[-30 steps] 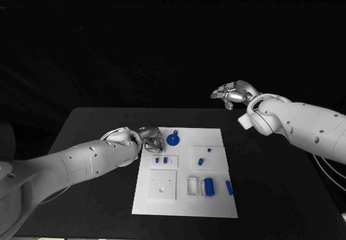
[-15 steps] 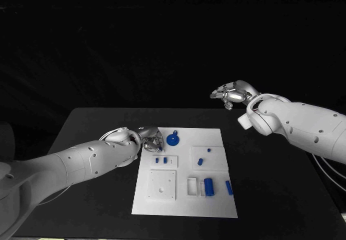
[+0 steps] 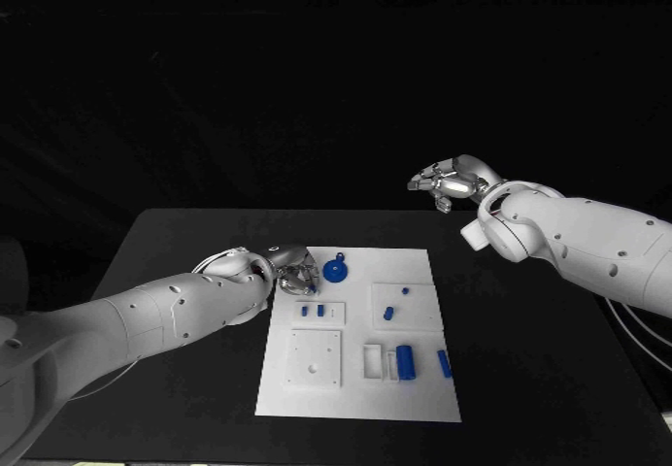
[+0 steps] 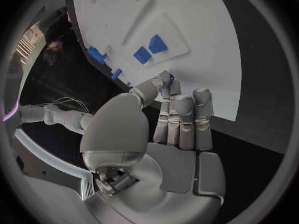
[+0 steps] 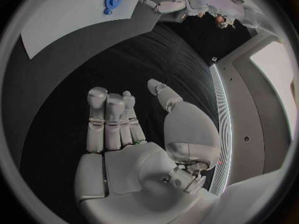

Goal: Assemble the parts on the task board

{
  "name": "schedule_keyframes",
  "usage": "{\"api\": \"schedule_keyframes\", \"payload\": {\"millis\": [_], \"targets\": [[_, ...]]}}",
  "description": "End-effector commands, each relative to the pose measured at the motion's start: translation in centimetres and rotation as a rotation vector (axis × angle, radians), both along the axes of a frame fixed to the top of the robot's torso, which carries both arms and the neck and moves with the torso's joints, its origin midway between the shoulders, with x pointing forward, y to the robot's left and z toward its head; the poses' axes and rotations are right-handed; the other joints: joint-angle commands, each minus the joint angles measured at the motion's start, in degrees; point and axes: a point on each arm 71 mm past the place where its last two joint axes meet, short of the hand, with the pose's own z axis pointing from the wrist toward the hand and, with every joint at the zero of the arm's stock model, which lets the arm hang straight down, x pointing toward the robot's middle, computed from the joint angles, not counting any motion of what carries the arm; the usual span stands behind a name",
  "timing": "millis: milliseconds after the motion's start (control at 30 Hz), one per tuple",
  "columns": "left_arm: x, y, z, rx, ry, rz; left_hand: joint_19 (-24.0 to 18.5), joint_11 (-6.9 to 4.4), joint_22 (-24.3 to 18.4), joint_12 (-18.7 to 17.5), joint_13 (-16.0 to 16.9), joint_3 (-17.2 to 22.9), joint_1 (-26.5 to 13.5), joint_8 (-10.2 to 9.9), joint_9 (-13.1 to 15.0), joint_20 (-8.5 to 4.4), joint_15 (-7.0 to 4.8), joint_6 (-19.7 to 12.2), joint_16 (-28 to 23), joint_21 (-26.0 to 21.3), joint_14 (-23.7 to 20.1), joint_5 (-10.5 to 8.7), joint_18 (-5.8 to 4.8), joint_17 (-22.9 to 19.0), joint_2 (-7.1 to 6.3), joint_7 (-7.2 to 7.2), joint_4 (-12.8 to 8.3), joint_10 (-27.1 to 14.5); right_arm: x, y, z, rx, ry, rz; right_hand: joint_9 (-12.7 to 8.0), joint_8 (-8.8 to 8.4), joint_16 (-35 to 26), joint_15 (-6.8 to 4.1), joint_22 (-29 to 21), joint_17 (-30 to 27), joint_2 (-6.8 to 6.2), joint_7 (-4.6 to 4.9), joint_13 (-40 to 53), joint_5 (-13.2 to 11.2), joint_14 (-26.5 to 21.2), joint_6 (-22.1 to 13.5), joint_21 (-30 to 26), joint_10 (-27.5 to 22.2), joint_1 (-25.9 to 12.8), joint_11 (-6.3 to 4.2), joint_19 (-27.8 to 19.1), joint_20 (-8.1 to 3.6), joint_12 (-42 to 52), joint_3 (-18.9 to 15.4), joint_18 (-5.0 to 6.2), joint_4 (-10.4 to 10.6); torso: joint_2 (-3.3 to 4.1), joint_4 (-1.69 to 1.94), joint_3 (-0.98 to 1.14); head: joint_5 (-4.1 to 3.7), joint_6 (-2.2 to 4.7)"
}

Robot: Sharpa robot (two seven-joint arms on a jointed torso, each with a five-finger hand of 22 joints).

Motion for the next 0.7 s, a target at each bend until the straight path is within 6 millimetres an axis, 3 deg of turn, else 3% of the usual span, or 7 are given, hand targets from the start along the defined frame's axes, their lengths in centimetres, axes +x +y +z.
{"api": "schedule_keyframes", "payload": {"millis": [33,700], "targets": [[-0.16,-0.44,0.13,-0.025,-0.002,-0.011,0.2,1.90,1.1,0.2,0.1,0.3,0.0,0.2,0.0,-0.67,-0.27,0.4,0.2,0.4,0.0,0.26,2.97,0.0,0.41,-0.14,0.1,2.2,-0.04,0.13,-0.01,-0.002,0.001,0.017,-0.1,-0.33,0.0,0.15,0.8,-0.1,0.17,0.51,-0.1,0.4,0.1,0.2,-0.3,-0.4,-0.3,-0.12,0.1,-0.46,0.4,0.2,3.97,-0.2,0.01,0.03,0.02,-0.03,-0.06],[-0.04,-1.15,-0.03,-0.020,0.013,-0.022,0.2,1.91,1.1,0.1,0.1,0.4,-0.1,0.1,0.0,-0.68,-0.27,0.3,0.2,0.4,0.0,0.29,2.95,-0.1,0.45,-0.12,0.1,2.2,-0.05,0.23,0.00,-0.001,0.001,0.019,-0.1,-0.32,0.0,0.15,0.8,-0.1,0.17,0.51,-0.1,0.4,0.1,0.2,-0.4,-0.4,-0.3,-0.12,0.1,-0.46,0.4,0.2,3.97,-0.2,0.03,0.03,0.02,0.15,-0.15]]}}
